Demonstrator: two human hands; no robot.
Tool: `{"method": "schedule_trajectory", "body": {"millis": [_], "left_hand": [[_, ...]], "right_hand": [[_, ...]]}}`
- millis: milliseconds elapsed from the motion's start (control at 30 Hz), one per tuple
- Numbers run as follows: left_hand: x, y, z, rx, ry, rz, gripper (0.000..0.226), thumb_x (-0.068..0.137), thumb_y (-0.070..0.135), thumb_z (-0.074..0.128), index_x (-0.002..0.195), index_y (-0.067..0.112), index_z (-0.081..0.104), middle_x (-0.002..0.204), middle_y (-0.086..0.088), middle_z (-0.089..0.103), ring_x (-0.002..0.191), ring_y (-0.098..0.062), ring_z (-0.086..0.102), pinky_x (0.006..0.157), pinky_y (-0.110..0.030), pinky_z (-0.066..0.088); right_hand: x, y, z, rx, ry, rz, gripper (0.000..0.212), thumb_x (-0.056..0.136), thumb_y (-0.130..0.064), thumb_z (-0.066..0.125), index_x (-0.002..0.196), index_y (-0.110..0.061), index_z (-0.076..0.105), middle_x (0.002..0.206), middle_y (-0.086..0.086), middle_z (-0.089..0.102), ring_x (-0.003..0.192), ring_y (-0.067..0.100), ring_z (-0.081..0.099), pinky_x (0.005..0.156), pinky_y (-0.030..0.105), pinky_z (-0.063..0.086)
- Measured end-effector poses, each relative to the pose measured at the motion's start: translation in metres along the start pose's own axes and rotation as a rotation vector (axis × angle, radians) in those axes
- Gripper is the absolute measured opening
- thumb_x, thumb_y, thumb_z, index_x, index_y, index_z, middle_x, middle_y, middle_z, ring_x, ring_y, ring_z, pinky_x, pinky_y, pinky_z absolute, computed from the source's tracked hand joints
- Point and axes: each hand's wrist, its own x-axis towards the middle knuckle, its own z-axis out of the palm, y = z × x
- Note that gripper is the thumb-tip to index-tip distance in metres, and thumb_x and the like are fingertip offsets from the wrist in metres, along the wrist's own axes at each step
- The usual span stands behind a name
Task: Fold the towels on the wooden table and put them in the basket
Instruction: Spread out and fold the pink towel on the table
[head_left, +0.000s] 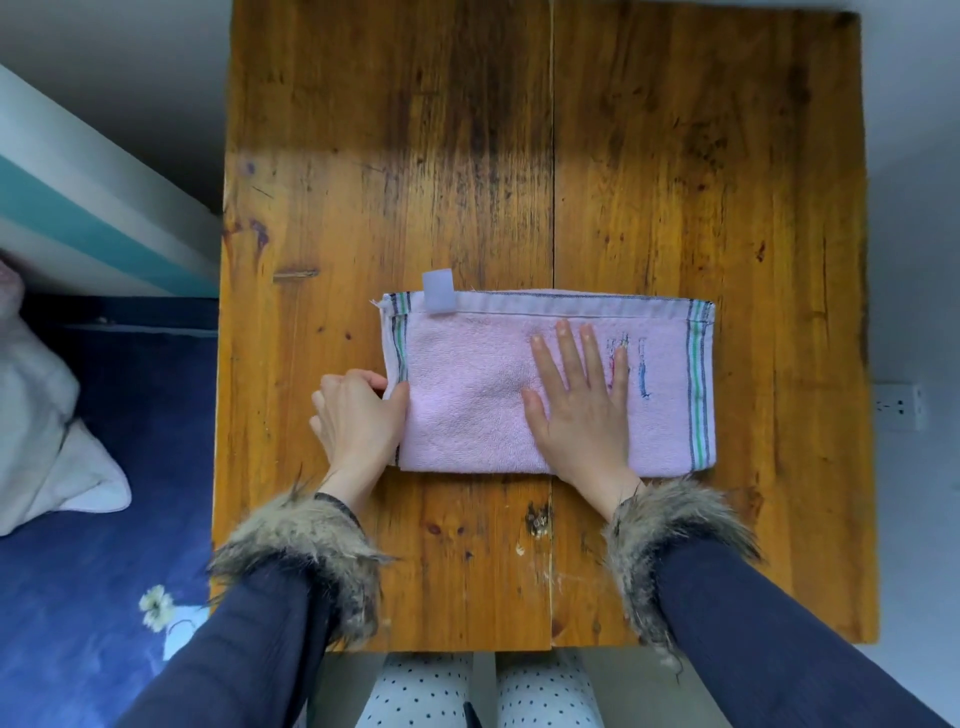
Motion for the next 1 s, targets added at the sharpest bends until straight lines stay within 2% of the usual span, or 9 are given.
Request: {"method": "schedule_trajectory", "body": {"millis": [133,267,333,467,600,667,833,933,1000], "left_hand": [[0.000,-0.005,-0.010,-0.264,-0.098,0.010,0.021,0.084,0.027,0.063,0.095,0.013,0.051,0.087,-0.001,0.056,0.095,-0.029,0.057,0.076,-0.036,0.044],[-0.001,-0.003,-0.028,-0.490,-0.296,-0.077,0.042,0.086,0.021,0.065,0.122,0.009,0.048,0.094,-0.005,0.064,0.089,-0.019,0.063,0.074,-0.033,0.051],[-0.005,0.002,-0.037,-0.574,-0.398,-0.074,0.035,0.089,0.017,0.060,0.122,0.008,0.052,0.096,-0.005,0.065,0.088,-0.017,0.064,0.072,-0.031,0.053],[-0.024,0.015,-0.053,-0.597,-0.415,0.058,0.020,0.089,0.019,0.059,0.109,0.020,0.059,0.100,-0.013,0.065,0.092,-0.022,0.064,0.083,-0.043,0.053],[-0.050,0.037,-0.059,-0.536,-0.357,0.248,0.014,0.090,0.017,0.058,0.104,0.019,0.059,0.083,-0.001,0.058,0.076,-0.010,0.058,0.056,-0.023,0.052],[-0.063,0.053,-0.054,-0.480,-0.290,0.330,0.014,0.089,0.016,0.059,0.103,0.017,0.059,0.083,-0.004,0.058,0.071,-0.011,0.056,0.053,-0.023,0.051],[-0.104,0.107,-0.027,-0.367,-0.185,0.500,0.011,0.086,0.018,0.060,0.096,0.021,0.057,0.074,0.004,0.058,0.060,-0.016,0.060,0.061,-0.038,0.056],[-0.127,0.137,0.010,-0.283,-0.180,0.556,0.011,0.087,0.021,0.058,0.096,0.025,0.052,0.073,0.012,0.055,0.064,-0.009,0.059,0.062,-0.019,0.049],[-0.135,0.151,0.039,-0.231,-0.204,0.571,0.011,0.090,0.021,0.055,0.100,0.022,0.051,0.075,0.010,0.056,0.069,-0.005,0.056,0.058,-0.013,0.040]], "right_hand": [[0.000,0.000,-0.002,-0.020,-0.021,0.010,0.059,0.094,-0.047,0.020,0.148,-0.024,0.009,0.156,0.000,0.003,0.144,0.022,0.002,0.113,0.053,0.002],[0.001,-0.002,-0.002,-0.040,-0.024,0.028,0.059,0.094,-0.047,0.020,0.148,-0.024,0.009,0.156,0.000,0.005,0.144,0.022,0.003,0.112,0.054,0.004],[0.001,-0.003,-0.003,-0.038,-0.032,0.029,0.060,0.093,-0.046,0.022,0.148,-0.023,0.014,0.157,0.002,0.011,0.144,0.022,0.005,0.112,0.054,0.005],[0.001,-0.005,-0.005,-0.037,-0.058,0.033,0.060,0.093,-0.045,0.023,0.147,-0.022,0.017,0.156,0.005,0.017,0.144,0.023,0.007,0.112,0.055,0.005],[0.001,0.001,-0.024,0.069,-0.140,-0.016,0.061,0.091,-0.047,0.009,0.148,-0.024,0.014,0.157,0.003,0.008,0.145,0.021,-0.001,0.115,0.050,-0.004],[-0.006,0.015,-0.037,0.239,-0.124,-0.040,0.061,0.092,-0.044,0.007,0.147,-0.023,0.022,0.158,0.002,0.006,0.145,0.018,-0.001,0.116,0.044,-0.006],[-0.049,0.074,-0.052,0.620,0.060,0.123,0.031,0.093,-0.007,0.046,0.122,-0.004,0.058,0.139,0.014,0.045,0.130,0.027,0.041,0.107,0.032,0.034],[-0.065,0.105,-0.061,0.791,0.025,0.301,0.027,0.093,-0.004,0.045,0.115,-0.005,0.061,0.117,0.009,0.058,0.109,0.021,0.055,0.087,0.014,0.035],[-0.069,0.118,-0.064,0.894,-0.063,0.382,0.028,0.096,-0.009,0.044,0.119,-0.009,0.060,0.117,0.005,0.058,0.105,0.012,0.053,0.086,0.014,0.035]]}}
